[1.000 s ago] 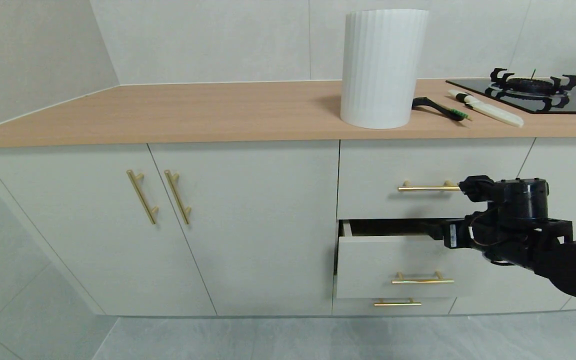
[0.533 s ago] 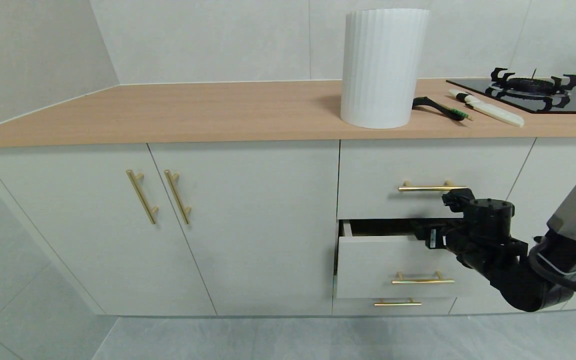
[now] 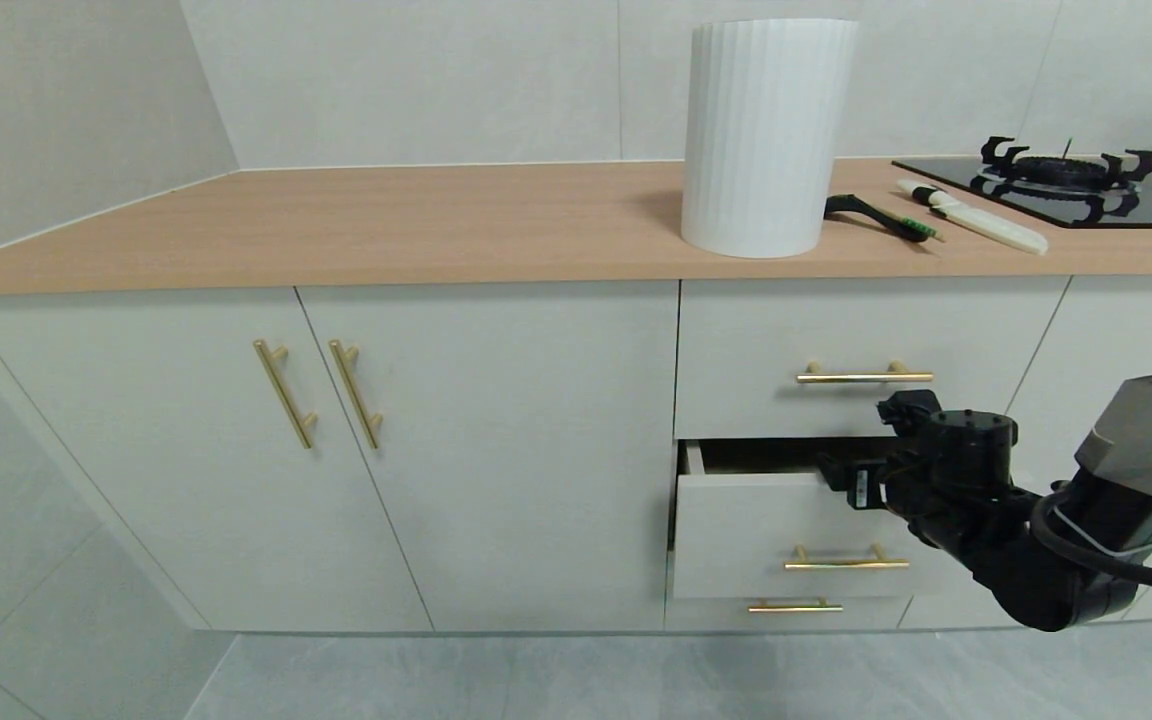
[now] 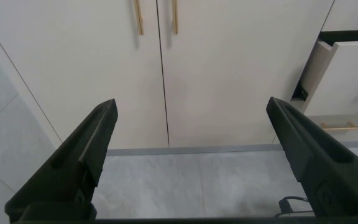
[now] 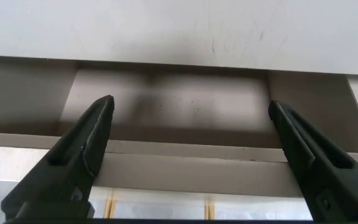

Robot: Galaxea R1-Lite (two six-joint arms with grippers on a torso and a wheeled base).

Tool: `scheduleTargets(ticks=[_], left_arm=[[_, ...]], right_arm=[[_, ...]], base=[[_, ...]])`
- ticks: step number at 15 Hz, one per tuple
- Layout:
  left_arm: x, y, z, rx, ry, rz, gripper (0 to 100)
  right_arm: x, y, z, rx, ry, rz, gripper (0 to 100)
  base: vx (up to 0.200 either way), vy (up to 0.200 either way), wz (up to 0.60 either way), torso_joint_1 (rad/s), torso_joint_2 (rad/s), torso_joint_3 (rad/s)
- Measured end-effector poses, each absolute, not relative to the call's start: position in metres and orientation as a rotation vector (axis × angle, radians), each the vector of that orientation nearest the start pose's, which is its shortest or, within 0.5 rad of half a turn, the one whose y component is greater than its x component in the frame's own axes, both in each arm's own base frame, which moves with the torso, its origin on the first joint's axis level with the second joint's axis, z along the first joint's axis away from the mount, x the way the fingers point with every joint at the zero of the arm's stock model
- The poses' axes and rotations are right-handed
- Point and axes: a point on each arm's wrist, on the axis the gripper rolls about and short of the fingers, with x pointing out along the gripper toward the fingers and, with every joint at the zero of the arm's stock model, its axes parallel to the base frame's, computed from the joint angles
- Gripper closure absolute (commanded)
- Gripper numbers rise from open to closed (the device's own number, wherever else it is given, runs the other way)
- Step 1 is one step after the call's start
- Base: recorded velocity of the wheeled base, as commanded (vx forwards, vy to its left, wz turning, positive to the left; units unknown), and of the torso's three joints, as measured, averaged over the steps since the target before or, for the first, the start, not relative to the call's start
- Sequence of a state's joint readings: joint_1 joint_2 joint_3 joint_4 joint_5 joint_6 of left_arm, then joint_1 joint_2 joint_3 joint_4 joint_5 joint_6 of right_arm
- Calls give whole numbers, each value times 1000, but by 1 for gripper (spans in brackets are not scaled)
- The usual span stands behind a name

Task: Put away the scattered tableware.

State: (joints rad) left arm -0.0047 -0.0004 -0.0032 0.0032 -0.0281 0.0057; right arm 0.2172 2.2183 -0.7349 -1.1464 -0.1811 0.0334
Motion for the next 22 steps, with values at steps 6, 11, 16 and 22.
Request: scheduleTargets(ticks=[6, 11, 16, 22], left_arm=[[-23, -1, 76, 6, -1, -32, 0], [-23, -1, 76, 6, -1, -32, 0], [-23, -1, 76, 6, -1, -32, 0], [-23, -1, 76, 6, 0, -32, 0]], right_arm=[[347, 74, 44, -51, 416, 41, 0], [327, 76, 54, -87, 542, 62, 0], [305, 77, 66, -135, 707, 110, 0], [276, 80, 77, -256, 890, 179, 0]], base=[[0, 0, 0, 0, 0, 0], [0, 0, 0, 0, 0, 0], [0, 0, 0, 0, 0, 0], [0, 0, 0, 0, 0, 0]])
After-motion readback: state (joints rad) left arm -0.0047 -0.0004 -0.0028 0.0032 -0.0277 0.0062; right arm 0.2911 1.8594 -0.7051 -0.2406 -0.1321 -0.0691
